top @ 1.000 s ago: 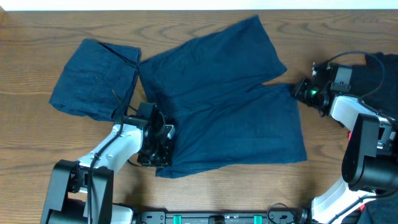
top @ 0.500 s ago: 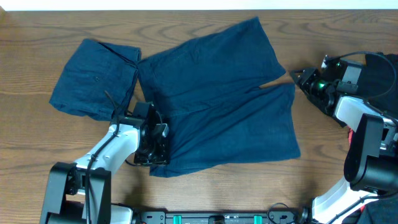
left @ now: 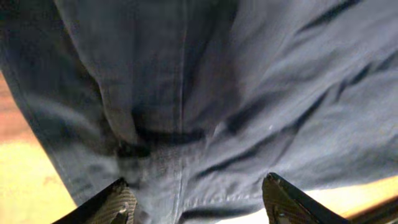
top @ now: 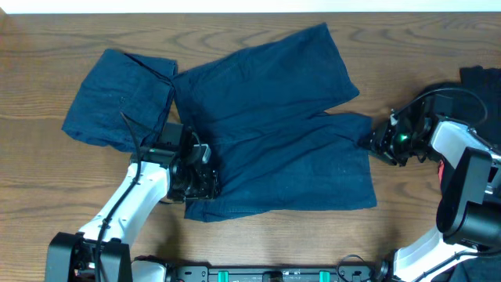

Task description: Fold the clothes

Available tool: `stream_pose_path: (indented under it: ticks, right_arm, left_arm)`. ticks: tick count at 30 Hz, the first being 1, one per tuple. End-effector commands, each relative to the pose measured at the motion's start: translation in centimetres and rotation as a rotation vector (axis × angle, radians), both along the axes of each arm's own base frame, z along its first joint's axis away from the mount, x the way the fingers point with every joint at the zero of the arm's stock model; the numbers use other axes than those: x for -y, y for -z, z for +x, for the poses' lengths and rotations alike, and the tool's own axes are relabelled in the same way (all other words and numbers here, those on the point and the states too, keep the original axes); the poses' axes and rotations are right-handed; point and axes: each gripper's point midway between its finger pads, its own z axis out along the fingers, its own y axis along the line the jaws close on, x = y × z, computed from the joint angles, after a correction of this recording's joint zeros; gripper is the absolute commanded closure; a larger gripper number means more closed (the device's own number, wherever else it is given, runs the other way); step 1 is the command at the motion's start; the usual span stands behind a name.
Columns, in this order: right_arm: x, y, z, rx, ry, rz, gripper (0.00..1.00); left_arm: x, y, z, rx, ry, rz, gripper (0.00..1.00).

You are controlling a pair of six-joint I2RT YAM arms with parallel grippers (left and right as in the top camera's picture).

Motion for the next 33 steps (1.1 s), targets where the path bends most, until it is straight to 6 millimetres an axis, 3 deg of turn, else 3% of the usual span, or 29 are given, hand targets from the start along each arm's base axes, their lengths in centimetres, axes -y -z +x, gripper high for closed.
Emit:
stream_pose_path:
  ticks: [1,4,9,13,16,17,20,23,24,26,27,33]
  right_arm:
    - [0.1,1.7,-1.1,-0.013,-0.102,-0.107,0.76]
    - [0.3,2.0,-1.0,-0.021,-0.114,-0.165,0.99]
    - [5.8,2.0,-3.9,-0.252,0.017,-0.444,0.99]
    - [6.2,0.6,-3.6,-0.273,0.045,-0.442,0.98]
    - [6.4,-0.5,-3.0,-0.262,0.047,-0.444,0.66]
    - [6.4,-0.9,-2.9,-0.26,0.048,-0.443,0.61]
    - [6.1,-2.4,-2.3,-0.25,0.047,-0.417,0.53]
    - [5.9,-3.5,-2.6,-0.256,0.044,-0.413,0.52]
    - [5.8,-3.7,-2.8,-0.258,0.04,-0.406,0.52]
    - [5.6,-4.1,-3.3,-0.273,0.037,-0.401,0.53]
    - [5.5,-4.2,-3.6,-0.281,0.035,-0.4,0.53]
    - [5.4,-4.1,-3.8,-0.287,0.032,-0.395,0.56]
  left_arm:
    - [0.2,-0.8,1.7,0.061,-0.006,-0.014,0.33]
    - [0.6,-1.1,3.4,0.135,-0.005,-0.028,0.34]
    - [0.6,-2.0,6.9,0.291,-0.014,-0.02,0.34]
    - [-0.9,-2.1,9.1,0.382,-0.043,0.072,0.34]
    - [-1.5,-1.4,9.7,0.388,-0.055,0.114,0.34]
    - [-1.5,-1.0,9.7,0.377,-0.053,0.115,0.34]
    - [-0.1,0.7,9.0,0.307,-0.027,0.046,0.34]
    - [1.2,1.7,8.7,0.269,-0.008,-0.031,0.34]
    - [1.3,2.0,8.8,0.263,-0.008,-0.031,0.45]
    - [1.3,2.7,8.8,0.252,-0.009,-0.03,0.81]
    - [1.3,2.8,8.8,0.245,-0.013,-0.03,0.94]
    - [0.7,0.8,9.1,0.247,-0.022,0.005,0.94]
